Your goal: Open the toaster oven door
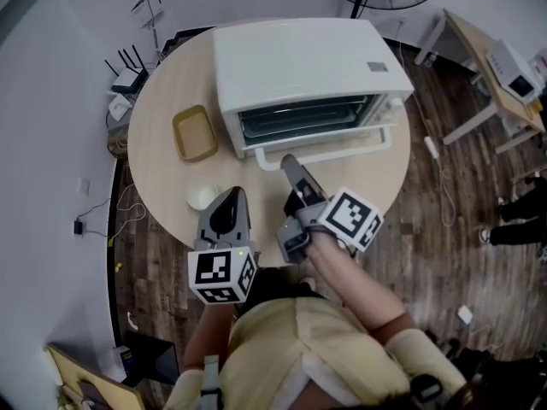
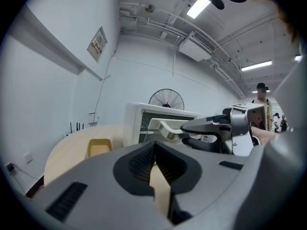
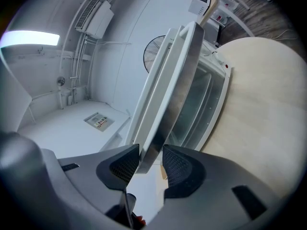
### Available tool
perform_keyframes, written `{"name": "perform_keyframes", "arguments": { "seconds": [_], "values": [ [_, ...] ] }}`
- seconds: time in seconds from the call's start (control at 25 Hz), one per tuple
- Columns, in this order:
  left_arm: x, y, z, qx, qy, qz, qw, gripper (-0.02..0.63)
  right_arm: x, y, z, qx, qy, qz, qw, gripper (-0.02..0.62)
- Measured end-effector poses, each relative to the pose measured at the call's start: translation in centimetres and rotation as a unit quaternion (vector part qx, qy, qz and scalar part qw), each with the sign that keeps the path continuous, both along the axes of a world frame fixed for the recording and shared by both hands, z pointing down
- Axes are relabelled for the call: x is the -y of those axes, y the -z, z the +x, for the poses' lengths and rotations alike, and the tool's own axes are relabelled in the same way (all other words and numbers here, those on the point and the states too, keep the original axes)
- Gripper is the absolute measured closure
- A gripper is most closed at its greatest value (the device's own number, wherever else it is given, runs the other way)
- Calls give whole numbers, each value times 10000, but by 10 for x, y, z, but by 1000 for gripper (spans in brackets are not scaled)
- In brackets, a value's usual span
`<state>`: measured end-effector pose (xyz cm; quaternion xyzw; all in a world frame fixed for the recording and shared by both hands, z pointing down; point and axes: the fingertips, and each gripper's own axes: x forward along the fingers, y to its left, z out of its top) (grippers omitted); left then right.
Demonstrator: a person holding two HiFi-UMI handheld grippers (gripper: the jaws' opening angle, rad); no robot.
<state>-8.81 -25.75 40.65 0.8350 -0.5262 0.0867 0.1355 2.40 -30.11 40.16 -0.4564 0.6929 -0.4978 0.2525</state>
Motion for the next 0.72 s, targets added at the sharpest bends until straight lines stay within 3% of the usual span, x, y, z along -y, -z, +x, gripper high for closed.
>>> {"name": "perform_keyframes", "arguments": {
  "seconds": [0.72],
  "values": [
    [-37,-10,0,145,142,-101,9997,603,-41,-33,6,-357,98,-323,9988,446]
  ]
}}
